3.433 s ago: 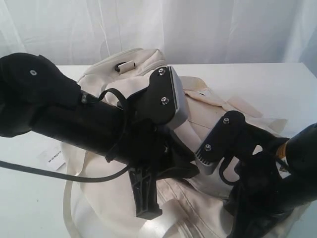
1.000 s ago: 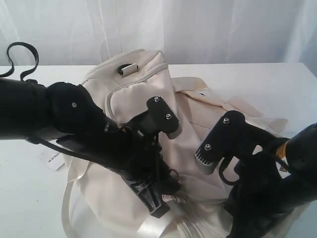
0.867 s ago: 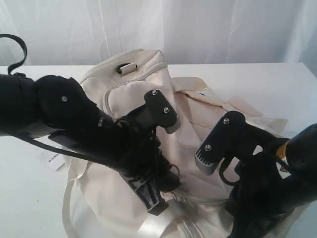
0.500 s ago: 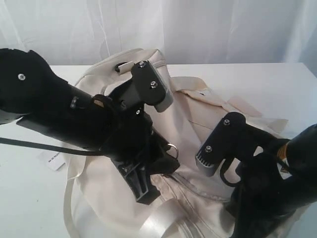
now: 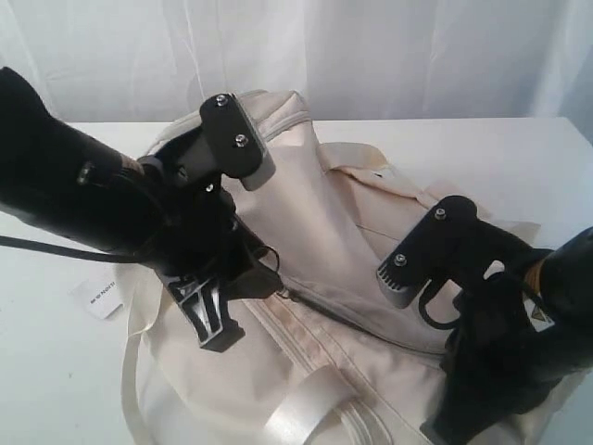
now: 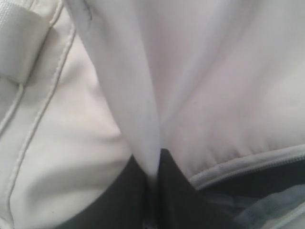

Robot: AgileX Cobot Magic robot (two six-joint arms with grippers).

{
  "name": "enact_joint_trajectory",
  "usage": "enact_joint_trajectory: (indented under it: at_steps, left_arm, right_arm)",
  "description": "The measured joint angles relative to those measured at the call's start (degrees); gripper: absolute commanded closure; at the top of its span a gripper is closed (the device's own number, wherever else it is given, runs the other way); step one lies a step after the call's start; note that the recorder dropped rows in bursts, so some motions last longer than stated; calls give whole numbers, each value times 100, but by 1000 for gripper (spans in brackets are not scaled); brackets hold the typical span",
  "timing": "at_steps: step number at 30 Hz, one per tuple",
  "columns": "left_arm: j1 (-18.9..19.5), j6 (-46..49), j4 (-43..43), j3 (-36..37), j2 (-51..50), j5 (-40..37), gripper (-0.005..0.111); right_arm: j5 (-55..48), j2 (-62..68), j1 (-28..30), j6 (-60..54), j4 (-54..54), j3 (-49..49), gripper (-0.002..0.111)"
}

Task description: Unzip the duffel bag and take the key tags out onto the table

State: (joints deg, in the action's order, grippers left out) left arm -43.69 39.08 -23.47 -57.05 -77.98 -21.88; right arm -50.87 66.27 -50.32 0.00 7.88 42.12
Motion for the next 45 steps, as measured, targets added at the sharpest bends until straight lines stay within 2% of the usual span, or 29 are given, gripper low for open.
enact_joint_trajectory:
  at_steps: [14, 22, 24, 30, 32, 40, 45]
  left_arm:
    - [932, -46, 126, 0, 270, -344, 107]
    - [1152, -49, 232, 0, 589, -444, 107]
    - [1152, -59, 232, 0, 603, -456, 107]
    - [1152, -59, 232, 0, 603, -523, 107]
    - [1152, -59, 232, 0, 603, -523, 107]
    - [1152, -59, 240, 0, 603, -698, 107]
    - [1152, -59, 192, 0, 603, -816, 107]
  right_arm:
    - [-37, 0, 0, 403, 391, -48, 108]
    - [-295, 0, -11, 1262, 1356, -135, 107]
    - [-242, 0, -11, 1284, 1370, -148, 101]
    - [-197, -248, -11, 1246, 1370, -64, 63]
    - [-158, -401, -11, 1246, 1380, 24, 55]
    - [484, -916, 0, 499, 865, 315, 53]
    - [1305, -972, 0, -990, -288, 347, 53]
